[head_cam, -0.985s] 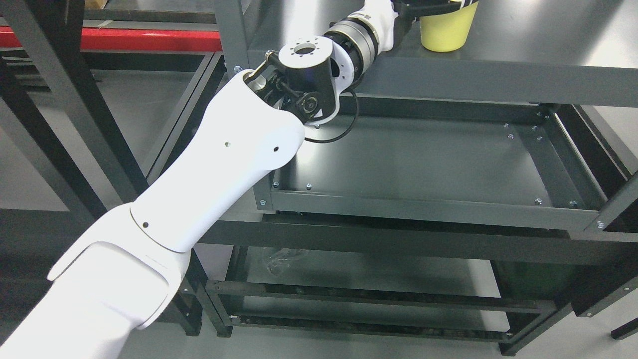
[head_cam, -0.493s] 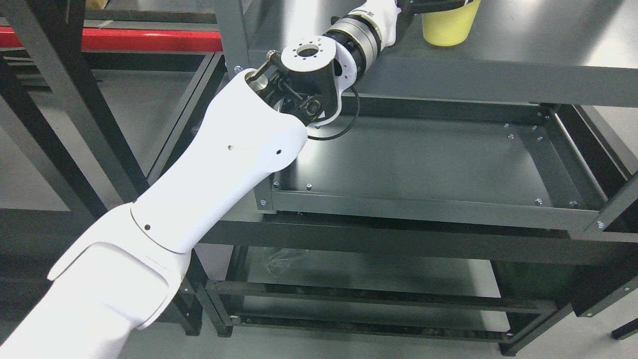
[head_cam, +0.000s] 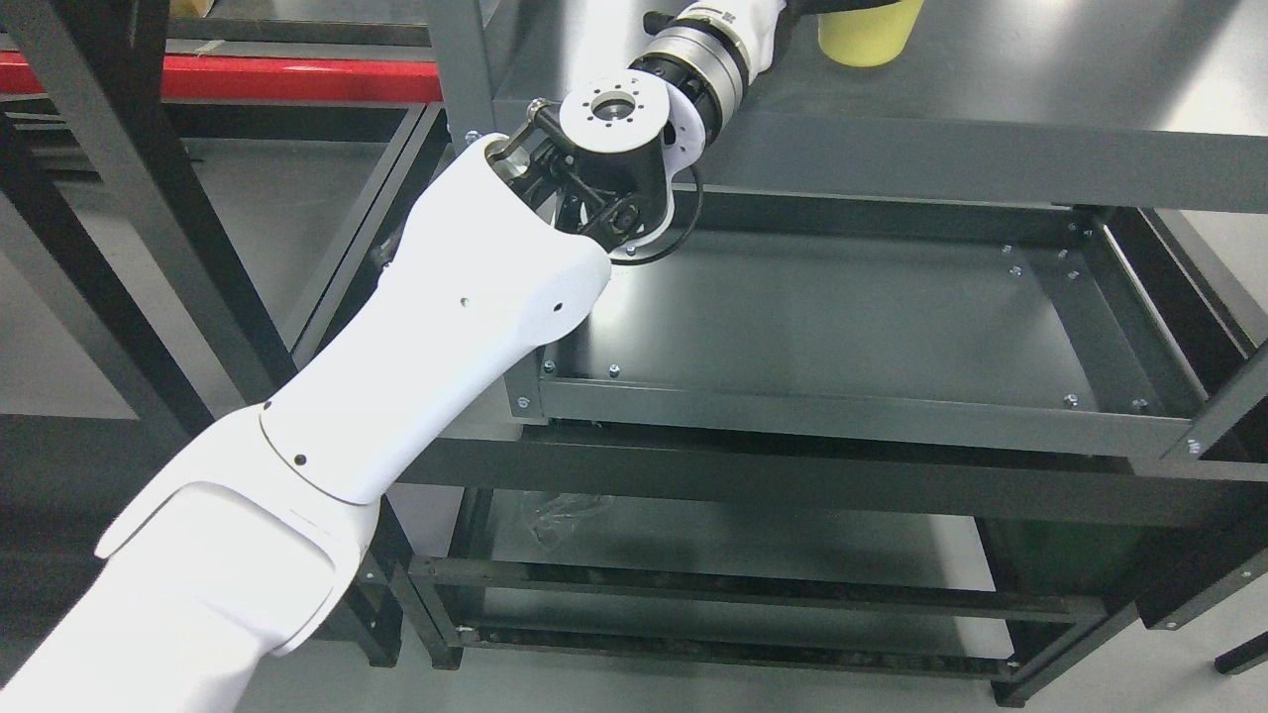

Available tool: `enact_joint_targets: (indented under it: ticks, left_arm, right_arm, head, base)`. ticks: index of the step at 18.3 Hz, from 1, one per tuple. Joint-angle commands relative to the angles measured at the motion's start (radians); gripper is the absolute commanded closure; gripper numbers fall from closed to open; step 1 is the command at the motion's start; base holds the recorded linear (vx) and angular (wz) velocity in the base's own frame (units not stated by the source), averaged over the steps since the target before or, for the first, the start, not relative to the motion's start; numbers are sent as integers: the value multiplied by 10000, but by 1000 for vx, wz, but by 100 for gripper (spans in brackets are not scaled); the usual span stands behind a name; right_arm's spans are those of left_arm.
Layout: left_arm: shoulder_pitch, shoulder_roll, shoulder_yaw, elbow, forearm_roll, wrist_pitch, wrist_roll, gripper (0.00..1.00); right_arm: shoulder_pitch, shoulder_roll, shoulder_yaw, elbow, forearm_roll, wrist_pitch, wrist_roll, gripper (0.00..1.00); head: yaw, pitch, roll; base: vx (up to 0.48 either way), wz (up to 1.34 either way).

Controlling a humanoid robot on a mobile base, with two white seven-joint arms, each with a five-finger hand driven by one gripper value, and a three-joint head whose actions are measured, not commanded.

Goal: Place yellow IKEA cup on middle right shelf
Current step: 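Open the left hand to release the cup on the shelf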

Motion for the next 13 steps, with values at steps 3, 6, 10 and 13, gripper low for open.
enact_joint_targets:
  ticks: [3,6,10,13]
  left_arm:
    - [55,174,140,131,-121,-453,683,91]
    - [86,174,48,162,-74,-316,194,46]
    - [86,174,-136,192,-90,-70,-23,7]
    - [162,174,-136,177,-457,-70,-8,1]
  right_arm:
    - [138,-175,169,1,-245,-8,4,1]
    - [138,-175,169,1,-245,-8,4,1]
    - [138,-175,169,1,-245,-8,4,1]
    - [138,-175,169,1,-245,-8,4,1]
  head:
    - [0,0,0]
    - [0,0,0]
    - [0,0,0]
    - [0,0,0]
  base:
    - [0,0]
    - [0,0]
    - [0,0]
    - [0,0]
